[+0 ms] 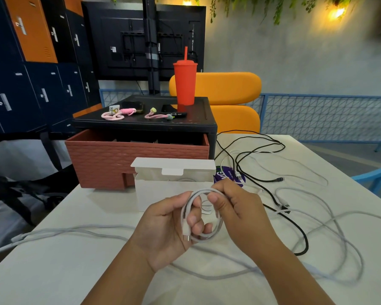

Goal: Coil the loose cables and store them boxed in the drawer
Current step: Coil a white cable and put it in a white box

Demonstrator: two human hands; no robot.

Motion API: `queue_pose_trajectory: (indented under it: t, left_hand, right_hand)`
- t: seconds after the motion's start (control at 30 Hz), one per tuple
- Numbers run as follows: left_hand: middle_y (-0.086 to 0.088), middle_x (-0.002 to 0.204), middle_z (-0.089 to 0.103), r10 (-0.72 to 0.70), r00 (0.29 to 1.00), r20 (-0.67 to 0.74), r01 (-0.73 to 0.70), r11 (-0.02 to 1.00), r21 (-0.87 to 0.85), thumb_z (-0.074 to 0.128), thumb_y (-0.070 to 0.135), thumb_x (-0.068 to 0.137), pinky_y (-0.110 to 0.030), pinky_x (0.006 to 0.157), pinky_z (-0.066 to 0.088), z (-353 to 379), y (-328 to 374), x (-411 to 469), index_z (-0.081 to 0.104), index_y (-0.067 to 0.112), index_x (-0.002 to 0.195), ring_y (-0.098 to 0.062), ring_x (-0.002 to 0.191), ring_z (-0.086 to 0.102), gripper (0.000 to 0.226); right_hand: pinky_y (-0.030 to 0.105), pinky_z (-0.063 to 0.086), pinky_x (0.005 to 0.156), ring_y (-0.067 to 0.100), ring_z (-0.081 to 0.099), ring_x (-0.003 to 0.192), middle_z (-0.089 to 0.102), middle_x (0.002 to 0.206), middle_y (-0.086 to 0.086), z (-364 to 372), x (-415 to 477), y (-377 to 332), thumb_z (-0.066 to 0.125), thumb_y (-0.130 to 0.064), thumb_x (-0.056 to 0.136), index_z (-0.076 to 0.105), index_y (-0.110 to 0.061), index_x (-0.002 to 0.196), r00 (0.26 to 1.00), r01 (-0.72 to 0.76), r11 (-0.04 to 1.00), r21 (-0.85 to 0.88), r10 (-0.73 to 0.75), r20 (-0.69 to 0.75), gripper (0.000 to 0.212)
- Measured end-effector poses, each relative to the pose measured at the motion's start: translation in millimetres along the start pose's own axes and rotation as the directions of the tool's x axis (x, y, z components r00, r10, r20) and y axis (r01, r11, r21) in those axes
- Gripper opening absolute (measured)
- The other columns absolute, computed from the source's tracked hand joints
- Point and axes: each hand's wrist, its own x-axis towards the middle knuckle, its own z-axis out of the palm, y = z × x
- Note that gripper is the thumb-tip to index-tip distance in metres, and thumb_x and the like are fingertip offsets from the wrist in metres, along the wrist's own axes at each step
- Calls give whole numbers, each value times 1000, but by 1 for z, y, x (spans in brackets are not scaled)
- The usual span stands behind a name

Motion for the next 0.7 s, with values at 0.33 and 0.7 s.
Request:
queue_pose_trajectory:
  t: [0.33,0.7]
  left_hand:
    - [-4,52,60,41,997,63,-44,998,51,89,24,55,-34,65,57,2,1,-2,70,6,70,-16,49,63,30]
    - [-6,47,54,-93,986,-141,105,991,79,39,24,81,-28,52,54,16,3,-2,67,11,55,-20,46,61,40]
  right_hand:
    - [14,37,56,0,47,57,56,60,-13,4,-1,-11,42,-39,86,53,-29,68,992,-119,945,303,105,63,24]
    - [7,33,45,-2,46,44,50,47,-18,0,1,-19,51,-27,91,63,-21,72,987,-159,908,388,158,33,23]
